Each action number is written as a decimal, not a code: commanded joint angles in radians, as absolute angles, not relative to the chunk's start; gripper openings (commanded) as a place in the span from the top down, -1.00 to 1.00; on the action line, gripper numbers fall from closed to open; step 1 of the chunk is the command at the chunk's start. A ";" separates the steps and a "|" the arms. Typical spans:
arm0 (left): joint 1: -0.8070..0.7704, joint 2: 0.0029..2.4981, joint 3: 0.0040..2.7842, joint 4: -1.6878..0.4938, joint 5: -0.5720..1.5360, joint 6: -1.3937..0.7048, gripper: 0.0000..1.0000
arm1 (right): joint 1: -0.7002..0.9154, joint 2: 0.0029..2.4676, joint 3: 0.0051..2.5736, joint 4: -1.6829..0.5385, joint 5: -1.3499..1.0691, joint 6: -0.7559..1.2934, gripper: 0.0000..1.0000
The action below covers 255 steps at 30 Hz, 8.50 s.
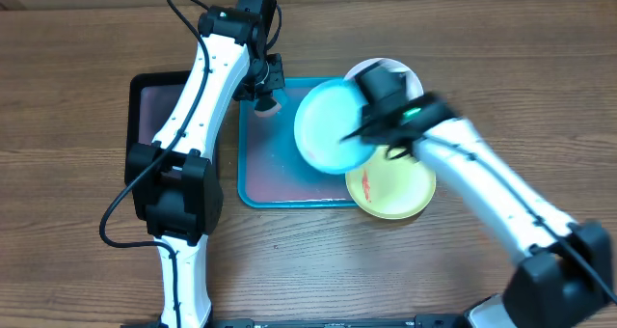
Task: Clean dirty plates on tray and stack at the side
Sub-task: 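Carry the light-blue plate right and set it on the table, then grasp the yellow plate rim with right gripper and drag it left, then lower the sponge with the left gripper onto the yellow plate, then scrub the yellow plate with the sponge while right gripper holds rim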
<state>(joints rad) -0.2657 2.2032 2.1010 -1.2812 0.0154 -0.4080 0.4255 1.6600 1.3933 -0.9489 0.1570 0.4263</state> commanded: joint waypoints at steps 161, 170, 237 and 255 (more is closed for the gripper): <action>-0.358 2.199 1.617 -0.905 0.070 -0.103 0.92 | 0.487 1.927 1.114 -0.368 -0.159 0.756 0.89; -0.347 2.199 1.617 -0.822 -0.291 -0.342 0.92 | 0.487 1.927 1.114 -0.368 -0.159 0.756 0.89; -0.388 2.199 1.617 -1.157 0.197 -0.155 0.92 | 0.487 1.927 1.114 -0.368 -0.170 0.752 0.89; -0.376 2.199 1.617 -0.915 -0.377 -0.525 0.92 | 0.487 1.927 1.114 -0.368 -0.177 0.751 0.89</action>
